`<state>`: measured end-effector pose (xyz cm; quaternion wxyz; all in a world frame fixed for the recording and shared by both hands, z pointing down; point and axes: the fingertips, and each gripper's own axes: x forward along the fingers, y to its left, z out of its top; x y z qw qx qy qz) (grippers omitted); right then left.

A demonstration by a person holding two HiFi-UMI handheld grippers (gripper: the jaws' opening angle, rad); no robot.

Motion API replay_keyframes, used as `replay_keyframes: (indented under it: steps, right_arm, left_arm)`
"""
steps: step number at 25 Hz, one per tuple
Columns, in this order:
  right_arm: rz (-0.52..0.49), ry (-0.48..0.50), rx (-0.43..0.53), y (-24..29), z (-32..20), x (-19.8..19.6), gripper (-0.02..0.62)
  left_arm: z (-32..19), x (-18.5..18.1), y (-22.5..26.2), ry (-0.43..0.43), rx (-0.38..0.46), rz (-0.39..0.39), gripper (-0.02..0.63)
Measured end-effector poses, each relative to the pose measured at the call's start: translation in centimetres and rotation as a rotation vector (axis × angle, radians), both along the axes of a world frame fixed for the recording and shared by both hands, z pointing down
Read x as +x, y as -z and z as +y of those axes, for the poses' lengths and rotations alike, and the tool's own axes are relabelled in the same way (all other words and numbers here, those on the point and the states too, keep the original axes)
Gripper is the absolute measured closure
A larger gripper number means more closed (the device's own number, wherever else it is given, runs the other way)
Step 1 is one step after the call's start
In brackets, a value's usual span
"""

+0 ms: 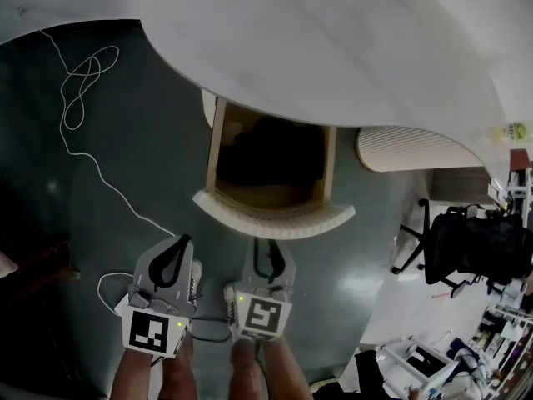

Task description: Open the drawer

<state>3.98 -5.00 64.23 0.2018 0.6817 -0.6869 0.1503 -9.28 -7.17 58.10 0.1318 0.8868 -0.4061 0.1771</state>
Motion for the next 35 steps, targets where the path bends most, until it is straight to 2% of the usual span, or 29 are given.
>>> replay_keyframes:
  steps: [11, 14, 18, 26, 32, 35]
  right_arm:
    - [-0.017, 0.008, -0.022, 0.1, 0.4, -0.1, 0.482]
    - [-0.053, 0.024, -0.018, 0.3, 0.6, -0.2, 0.453]
    - [-0.041, 0.044, -0.020, 2.0, 1.3, -0.4, 0.451]
    - [-0.043, 0.072, 0.016, 9.6, 2.1, -0.2, 0.451]
    - [-0.036, 0.092, 0.096, 18.0, 1.4, 0.8, 0.451]
    - [-0.027, 0.099, 0.134, 22.3, 1.0, 1.3, 0.451]
  left_arm:
    - [1.0, 0.0, 1.3, -0.002, 0.000, -0.013, 0.595]
    - [1.1, -0.2, 2.2, 0.002, 0.014, -0.008, 0.595]
    - [1.3, -0.3, 3.8, -0.001, 0.028, -0.012, 0.595]
    - [1.2, 0.3, 10.8, 0.034, 0.079, 0.025, 0.595]
    - [1.3, 0.6, 17.5, 0.041, 0.120, 0.025, 0.595]
    - [1.1, 0.7, 21.3, 0.058, 0.156, 0.051, 0.595]
